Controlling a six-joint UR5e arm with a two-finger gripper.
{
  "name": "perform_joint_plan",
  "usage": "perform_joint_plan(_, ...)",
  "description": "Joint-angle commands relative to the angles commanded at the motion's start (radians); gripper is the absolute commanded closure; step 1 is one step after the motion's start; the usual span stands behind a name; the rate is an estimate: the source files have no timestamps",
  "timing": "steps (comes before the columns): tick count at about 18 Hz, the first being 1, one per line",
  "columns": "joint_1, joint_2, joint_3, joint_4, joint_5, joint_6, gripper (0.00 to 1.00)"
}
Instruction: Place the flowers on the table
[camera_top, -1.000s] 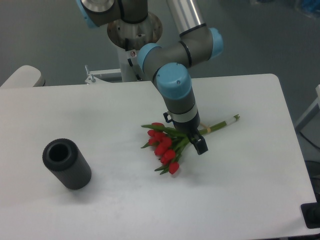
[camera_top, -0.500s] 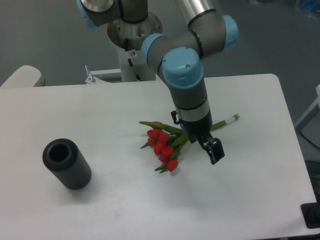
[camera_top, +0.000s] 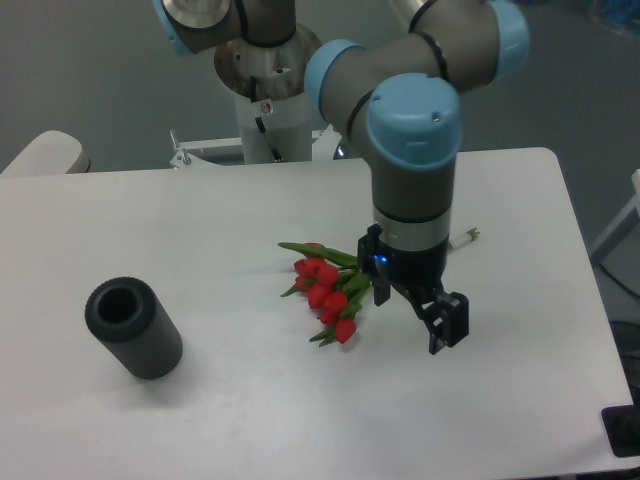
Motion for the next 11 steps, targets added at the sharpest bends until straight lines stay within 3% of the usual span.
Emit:
perform_joint_plan(8, 0.081, -0.025, 0.014, -0.006, -0.045, 0.207, 0.0)
perform_joint_plan(11, 0.095, -0.028, 0.011, -0.006, -0.045, 0.216, 0.0)
